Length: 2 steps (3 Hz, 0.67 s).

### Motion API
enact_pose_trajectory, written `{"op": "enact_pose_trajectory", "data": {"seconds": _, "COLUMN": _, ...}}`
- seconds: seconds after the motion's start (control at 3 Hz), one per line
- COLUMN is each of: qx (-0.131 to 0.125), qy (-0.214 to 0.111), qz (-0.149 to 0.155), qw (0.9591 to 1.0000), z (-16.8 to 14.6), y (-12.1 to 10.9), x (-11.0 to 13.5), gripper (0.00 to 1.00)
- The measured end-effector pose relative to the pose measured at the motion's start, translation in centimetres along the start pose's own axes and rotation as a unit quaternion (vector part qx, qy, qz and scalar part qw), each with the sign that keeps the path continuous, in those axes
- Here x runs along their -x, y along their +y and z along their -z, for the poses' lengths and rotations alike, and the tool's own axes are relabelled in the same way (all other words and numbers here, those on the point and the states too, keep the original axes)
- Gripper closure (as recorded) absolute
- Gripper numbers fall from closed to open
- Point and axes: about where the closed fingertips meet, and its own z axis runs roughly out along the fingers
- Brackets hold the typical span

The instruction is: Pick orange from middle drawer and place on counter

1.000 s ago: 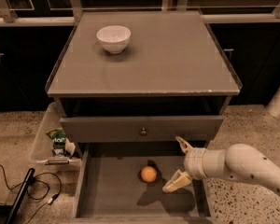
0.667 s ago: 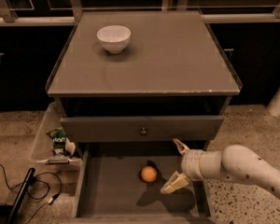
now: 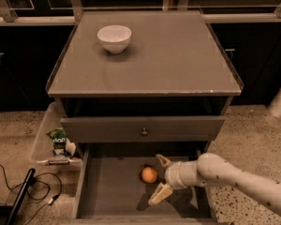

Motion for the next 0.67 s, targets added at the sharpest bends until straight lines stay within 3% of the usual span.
{"op": "enact_pose_trajectory", "data": {"seconds": 0.33, "qx": 0.021, "qy": -0.004, "qz": 0.004, "qw": 0.9998, "z": -3.3, "y": 0.1, "x": -1.5, "gripper": 0.00}}
{"op": "enact_pose_trajectory", "data": {"seconds": 0.67, "qx": 0.018, "qy": -0.004, "qz": 0.009, "qw": 0.9998, "z": -4.7, "y": -1.1, "x": -3.2, "gripper": 0.00}}
